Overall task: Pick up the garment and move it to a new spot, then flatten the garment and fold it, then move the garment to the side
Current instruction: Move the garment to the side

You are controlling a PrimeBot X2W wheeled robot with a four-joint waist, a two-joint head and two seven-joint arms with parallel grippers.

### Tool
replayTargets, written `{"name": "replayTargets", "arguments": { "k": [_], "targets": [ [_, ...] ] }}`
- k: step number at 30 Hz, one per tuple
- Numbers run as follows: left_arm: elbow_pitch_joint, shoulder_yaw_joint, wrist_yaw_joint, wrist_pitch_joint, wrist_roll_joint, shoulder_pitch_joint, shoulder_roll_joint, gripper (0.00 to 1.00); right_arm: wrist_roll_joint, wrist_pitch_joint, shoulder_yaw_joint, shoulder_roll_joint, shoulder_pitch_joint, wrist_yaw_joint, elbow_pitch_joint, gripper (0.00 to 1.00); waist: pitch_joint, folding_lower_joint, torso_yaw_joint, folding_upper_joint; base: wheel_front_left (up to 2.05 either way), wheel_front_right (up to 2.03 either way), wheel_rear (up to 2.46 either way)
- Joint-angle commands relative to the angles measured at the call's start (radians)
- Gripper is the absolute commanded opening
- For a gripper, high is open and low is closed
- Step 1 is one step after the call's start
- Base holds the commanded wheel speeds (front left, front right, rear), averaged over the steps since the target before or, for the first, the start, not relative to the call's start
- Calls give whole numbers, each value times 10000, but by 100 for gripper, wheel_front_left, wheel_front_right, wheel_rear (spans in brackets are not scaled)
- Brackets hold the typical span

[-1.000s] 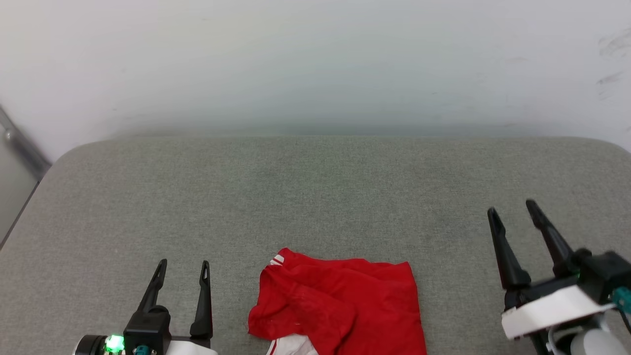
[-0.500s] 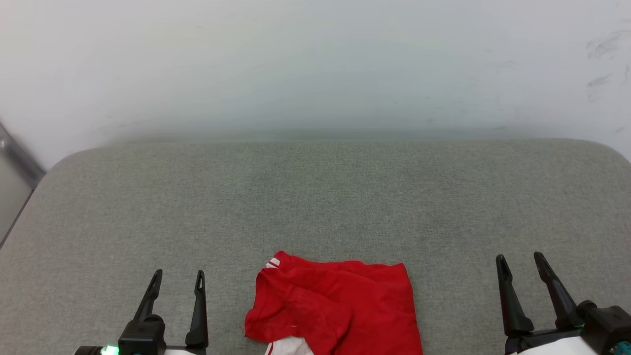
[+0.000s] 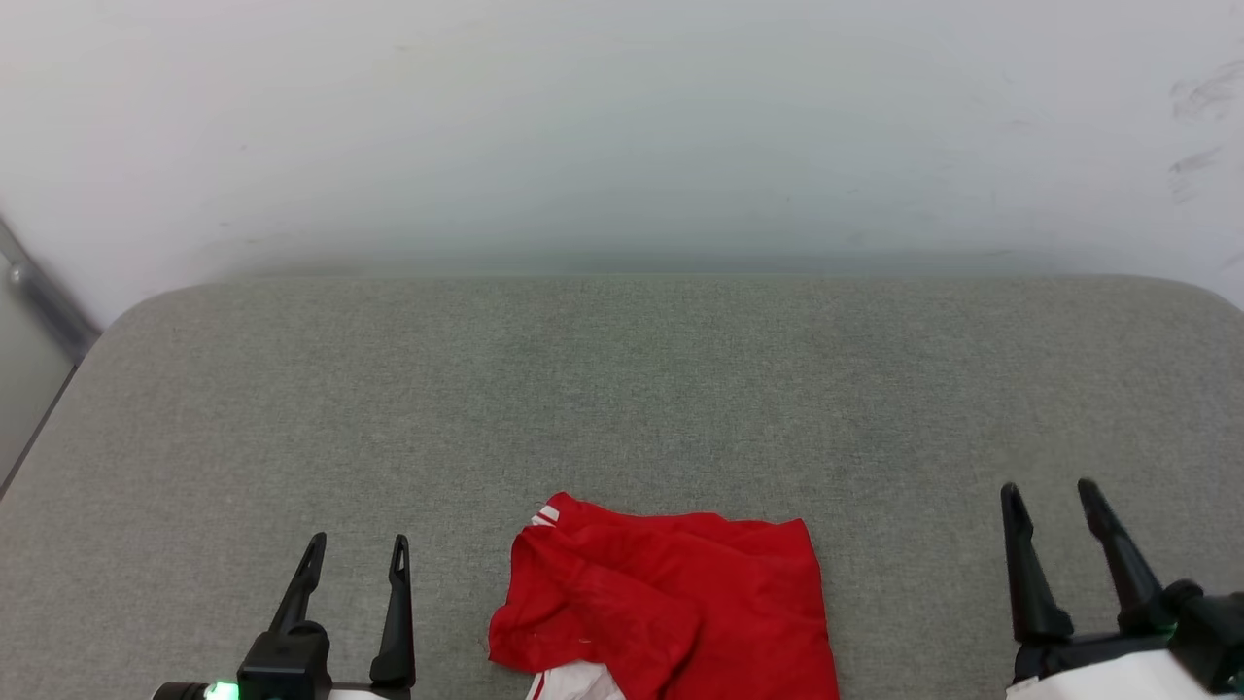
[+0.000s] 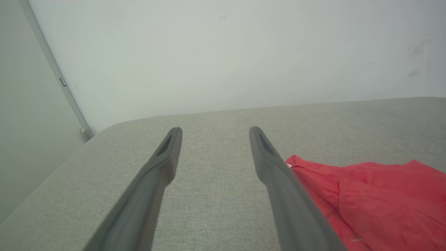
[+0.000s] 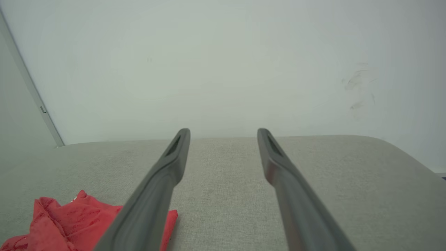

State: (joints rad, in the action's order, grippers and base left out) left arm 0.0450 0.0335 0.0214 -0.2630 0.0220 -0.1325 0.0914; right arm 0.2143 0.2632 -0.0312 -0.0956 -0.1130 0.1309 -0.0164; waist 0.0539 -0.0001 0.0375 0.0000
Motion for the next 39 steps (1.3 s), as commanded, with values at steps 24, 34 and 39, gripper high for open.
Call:
{"name": "replayTargets", "arguments": {
  "k": [24, 34, 39],
  "targets": [
    [-35, -47, -201, -21, 135, 433, -193, 100, 5892, -9560, 4420, -4251, 4012, -3, 164, 100, -657, 1, 429, 0, 0, 0, 0],
    [6, 85, -393, -21, 133, 1198, -256, 100, 7161, -10802, 4492, -3625, 3800, -3, -1251, 100, -1816, 1, 1047, 0, 0, 0, 0],
    [-14, 130, -457, -21, 143, 1566, -293, 100, 7270, -10634, 4835, -3091, 4007, -3, -1873, 100, -2372, 1, 1289, 0, 0, 0, 0]
  ]
}}
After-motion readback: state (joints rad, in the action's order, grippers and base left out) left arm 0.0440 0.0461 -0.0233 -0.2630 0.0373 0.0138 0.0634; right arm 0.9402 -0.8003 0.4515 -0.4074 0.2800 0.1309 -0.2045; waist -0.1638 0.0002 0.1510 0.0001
